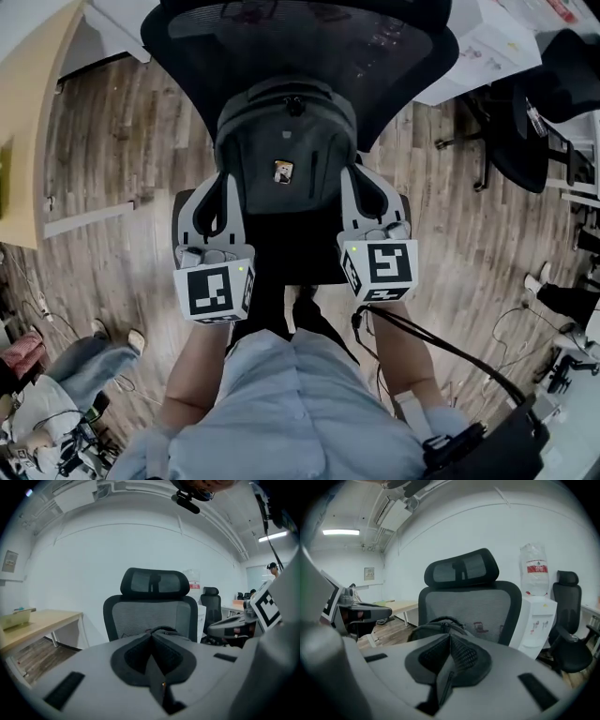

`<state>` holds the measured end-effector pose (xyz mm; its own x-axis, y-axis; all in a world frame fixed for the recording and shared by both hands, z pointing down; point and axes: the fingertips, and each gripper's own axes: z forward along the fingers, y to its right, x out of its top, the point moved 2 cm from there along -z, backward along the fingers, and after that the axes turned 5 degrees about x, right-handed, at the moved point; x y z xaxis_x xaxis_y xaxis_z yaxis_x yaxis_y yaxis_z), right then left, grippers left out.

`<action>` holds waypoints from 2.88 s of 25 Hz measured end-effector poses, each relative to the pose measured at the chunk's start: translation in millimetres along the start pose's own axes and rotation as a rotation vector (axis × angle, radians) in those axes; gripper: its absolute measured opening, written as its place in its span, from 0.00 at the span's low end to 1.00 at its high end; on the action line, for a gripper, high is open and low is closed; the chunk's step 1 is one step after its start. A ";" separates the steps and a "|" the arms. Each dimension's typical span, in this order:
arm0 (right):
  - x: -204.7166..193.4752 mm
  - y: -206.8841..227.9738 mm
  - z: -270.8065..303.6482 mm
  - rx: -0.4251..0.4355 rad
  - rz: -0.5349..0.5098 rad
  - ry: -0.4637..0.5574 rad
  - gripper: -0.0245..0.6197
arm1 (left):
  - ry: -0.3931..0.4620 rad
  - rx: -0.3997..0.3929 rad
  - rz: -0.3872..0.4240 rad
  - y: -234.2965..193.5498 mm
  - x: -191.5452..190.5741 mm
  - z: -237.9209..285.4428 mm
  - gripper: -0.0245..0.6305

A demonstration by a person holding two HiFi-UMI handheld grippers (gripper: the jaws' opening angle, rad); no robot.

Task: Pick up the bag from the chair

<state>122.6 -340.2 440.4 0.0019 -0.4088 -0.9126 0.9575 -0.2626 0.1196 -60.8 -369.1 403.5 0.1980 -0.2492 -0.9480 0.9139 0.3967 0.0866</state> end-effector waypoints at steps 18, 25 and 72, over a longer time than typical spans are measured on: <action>-49.1 31.8 77.0 -0.002 0.004 -0.105 0.55 | -0.065 -0.149 -0.010 -26.5 -52.1 85.0 0.60; -57.0 48.2 97.2 0.009 -0.009 -0.140 0.60 | -0.072 -0.196 -0.012 -21.9 -56.2 114.6 0.63; -104.0 -17.7 -13.1 0.089 -0.069 -0.107 0.29 | -0.077 -0.363 0.272 25.8 -79.6 -11.7 0.47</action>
<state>109.1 -281.6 528.1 -0.0987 -0.4769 -0.8734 0.9247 -0.3682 0.0966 -57.1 -328.7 477.6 0.4517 -0.1527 -0.8790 0.6446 0.7370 0.2032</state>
